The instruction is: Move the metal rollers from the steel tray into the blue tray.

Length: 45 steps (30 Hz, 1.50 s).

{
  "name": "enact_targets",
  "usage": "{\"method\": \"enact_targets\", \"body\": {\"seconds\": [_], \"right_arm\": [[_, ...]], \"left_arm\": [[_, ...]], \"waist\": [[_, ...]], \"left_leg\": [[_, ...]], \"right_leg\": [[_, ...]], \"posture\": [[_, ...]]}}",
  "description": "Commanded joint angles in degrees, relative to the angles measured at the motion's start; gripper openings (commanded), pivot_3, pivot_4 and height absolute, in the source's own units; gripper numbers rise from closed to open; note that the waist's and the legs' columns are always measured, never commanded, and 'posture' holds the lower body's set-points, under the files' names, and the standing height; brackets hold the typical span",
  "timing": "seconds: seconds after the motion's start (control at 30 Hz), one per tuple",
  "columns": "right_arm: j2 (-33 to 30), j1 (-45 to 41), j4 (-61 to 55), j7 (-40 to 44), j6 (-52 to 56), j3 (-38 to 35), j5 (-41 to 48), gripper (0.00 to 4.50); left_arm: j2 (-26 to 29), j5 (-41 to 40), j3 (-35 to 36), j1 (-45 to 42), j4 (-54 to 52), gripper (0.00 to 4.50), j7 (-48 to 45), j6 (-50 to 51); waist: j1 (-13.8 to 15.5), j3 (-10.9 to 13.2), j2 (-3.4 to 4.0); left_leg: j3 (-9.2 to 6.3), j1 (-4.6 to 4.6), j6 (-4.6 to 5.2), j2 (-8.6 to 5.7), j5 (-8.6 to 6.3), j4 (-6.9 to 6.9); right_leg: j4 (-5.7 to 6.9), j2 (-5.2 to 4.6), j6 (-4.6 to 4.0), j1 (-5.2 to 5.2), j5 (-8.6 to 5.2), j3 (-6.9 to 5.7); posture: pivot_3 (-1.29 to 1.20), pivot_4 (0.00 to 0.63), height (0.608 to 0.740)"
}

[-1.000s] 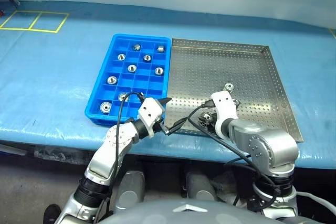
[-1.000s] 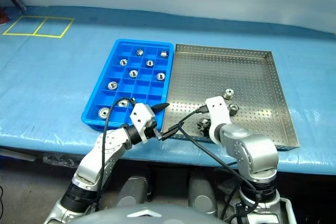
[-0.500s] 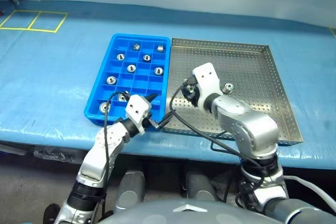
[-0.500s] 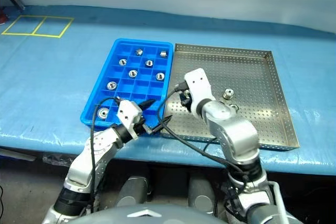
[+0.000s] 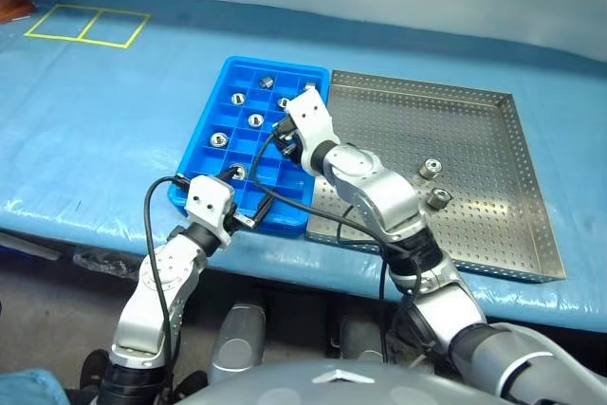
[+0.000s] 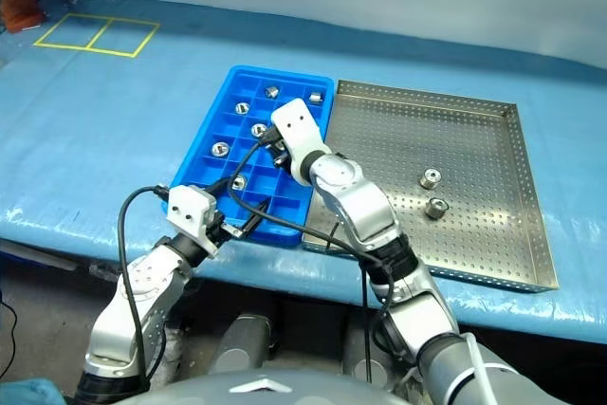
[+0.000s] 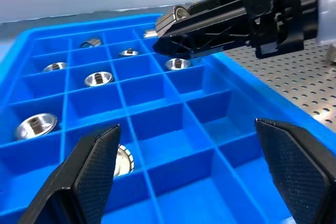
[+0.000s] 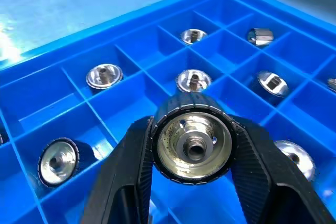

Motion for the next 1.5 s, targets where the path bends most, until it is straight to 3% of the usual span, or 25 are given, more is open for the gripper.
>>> {"method": "enact_targets", "body": {"seconds": [0.03,0.37,0.4,0.47,0.6,1.03,1.27,1.5], "right_arm": [[1.8,-2.4,4.1,0.9,-5.2,-0.9,-0.9,1.73],[2.9,-2.5,13.3,1.2,-8.4,-5.9,-1.0,1.73],[2.7,-2.2,13.2,1.4,-8.2,-6.1,-1.1,2.48],[1.6,-0.4,9.4,2.2,-6.8,-5.9,-1.3,3.10],[-0.9,3.0,-1.1,1.5,-3.8,-7.5,-1.5,3.89],[-11.0,18.7,-25.2,-8.6,12.3,-27.2,-3.7,3.89],[-10.3,25.9,-29.3,-10.2,15.2,-30.9,-3.6,3.89],[-7.7,29.3,-26.4,-11.0,14.2,-33.1,-2.6,3.89]], "left_arm": [[-0.3,0.2,0.0,0.5,-3.9,4.50,1.1,0.2],[-0.5,-0.3,-1.0,0.1,-3.5,4.50,1.1,0.3],[-0.4,-0.3,-1.1,0.0,-3.4,4.50,0.9,0.2],[-0.4,-0.5,-1.6,-0.9,-2.7,4.50,0.3,0.4],[-0.3,-0.7,-2.8,-3.0,-1.0,4.50,-1.1,0.7],[-0.3,-1.1,-5.0,-6.2,2.1,4.50,-4.1,0.8],[-0.4,-1.3,-6.1,-8.1,3.9,4.50,-5.8,0.9],[0.6,-1.3,-7.4,-9.8,4.9,4.50,-8.6,1.7]], "waist": [[0.7,0.0,0.00],[2.5,0.0,0.02],[2.5,0.0,0.02],[2.4,0.0,0.02],[2.3,0.0,0.05],[-0.6,0.0,0.06],[-3.3,0.0,0.07],[-4.2,0.0,0.07]], "left_leg": [[0.00,0.01,-0.01,0.00,0.00,0.00],[0.00,-0.02,-0.04,0.00,0.01,-0.08],[0.01,-0.02,-0.04,0.00,0.01,-0.09],[0.01,-0.02,-0.04,0.01,0.00,-0.10],[-0.01,-0.05,-0.05,-0.02,0.01,-0.09],[0.03,-0.05,-0.09,-0.02,0.00,-0.08],[0.06,0.04,-0.08,0.02,0.00,0.07],[0.06,0.02,-0.08,0.03,0.00,0.24]], "right_leg": [[0.01,0.00,-0.01,0.00,0.00,-0.01],[0.00,0.01,-0.05,-0.06,-0.03,-0.02],[0.00,0.01,-0.06,-0.06,-0.03,-0.02],[0.00,0.01,-0.06,-0.06,-0.03,-0.02],[-0.03,0.01,-0.07,-0.04,-0.06,-0.01],[-0.05,-0.04,-0.08,-0.02,-0.07,0.00],[0.04,-0.03,-0.04,0.04,-0.07,0.01],[0.08,-0.04,0.00,0.10,-0.04,0.01]], "posture": [[0.39,0.150,0.740],[0.36,0.150,0.740],[0.35,0.150,0.740],[0.31,0.150,0.740],[0.26,0.150,0.740],[0.17,0.150,0.740],[0.12,0.150,0.740],[0.10,0.150,0.740]]}}
